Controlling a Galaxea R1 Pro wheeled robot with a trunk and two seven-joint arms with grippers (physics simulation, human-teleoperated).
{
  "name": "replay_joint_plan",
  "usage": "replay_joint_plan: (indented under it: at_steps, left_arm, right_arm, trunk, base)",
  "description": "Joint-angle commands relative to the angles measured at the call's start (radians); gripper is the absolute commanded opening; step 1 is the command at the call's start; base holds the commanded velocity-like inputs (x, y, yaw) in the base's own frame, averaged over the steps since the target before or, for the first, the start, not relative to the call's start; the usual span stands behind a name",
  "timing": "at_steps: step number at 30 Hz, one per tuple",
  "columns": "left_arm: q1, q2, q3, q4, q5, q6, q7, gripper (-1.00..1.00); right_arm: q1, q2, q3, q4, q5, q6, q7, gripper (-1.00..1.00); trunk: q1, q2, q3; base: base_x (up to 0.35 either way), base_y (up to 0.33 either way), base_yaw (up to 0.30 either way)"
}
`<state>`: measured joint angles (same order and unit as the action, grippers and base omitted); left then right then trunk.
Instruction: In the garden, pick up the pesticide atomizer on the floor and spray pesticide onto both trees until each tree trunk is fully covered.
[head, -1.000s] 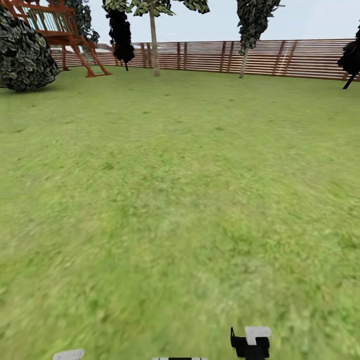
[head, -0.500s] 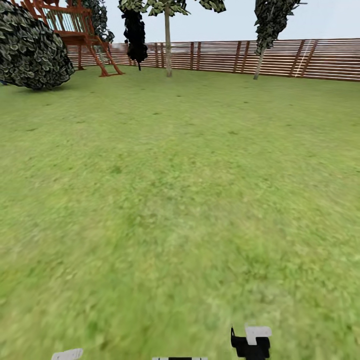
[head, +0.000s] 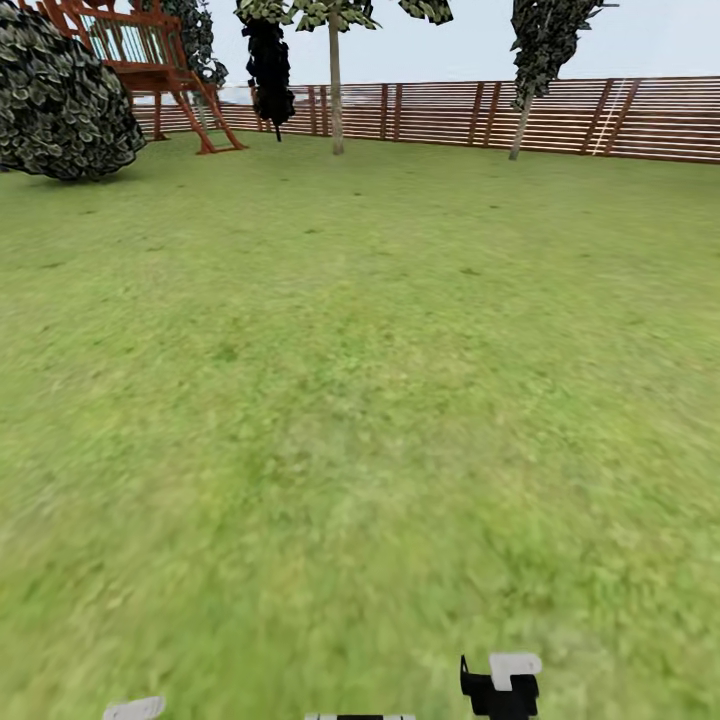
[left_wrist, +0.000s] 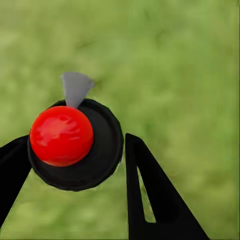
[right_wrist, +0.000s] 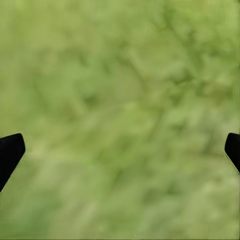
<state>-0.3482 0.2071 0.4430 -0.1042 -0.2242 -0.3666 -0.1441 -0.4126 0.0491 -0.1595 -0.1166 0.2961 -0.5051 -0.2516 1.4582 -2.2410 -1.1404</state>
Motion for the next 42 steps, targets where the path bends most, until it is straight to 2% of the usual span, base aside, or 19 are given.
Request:
replay_joint_plan:
  at_steps: [1, 20, 25, 42]
  left_arm:
    - [0.000, 0.000, 0.000, 0.000, 0.000, 0.000, 0.000, -1.00]
    - [0.000, 0.000, 0.005, -0.002, 0.000, -0.001, 0.000, -1.00]
    - [0.000, 0.000, 0.012, -0.001, 0.000, -0.001, 0.000, -1.00]
    - [0.000, 0.000, 0.013, -0.001, 0.000, -0.002, 0.000, -1.00]
  right_arm:
    - [0.000, 0.000, 0.000, 0.000, 0.000, 0.000, 0.000, 1.00]
    - [0.016, -0.001, 0.000, 0.001, 0.000, 0.002, 0.000, 1.00]
    - [0.040, -0.005, 0.000, 0.085, 0.000, 0.003, -0.001, 1.00]
    - [0.055, -0.005, 0.000, 0.091, 0.000, 0.003, 0.000, 1.00]
  trunk:
    - [0.000, 0.000, 0.000]
    - [0.000, 0.000, 0.000]
    - [0.000, 0.000, 0.000]
    - [0.000, 0.000, 0.000]
  base:
    - [0.341, 0.000, 0.000]
    - [0.341, 0.000, 0.000]
    - [0.341, 0.000, 0.000]
    - [0.340, 0.000, 0.000]
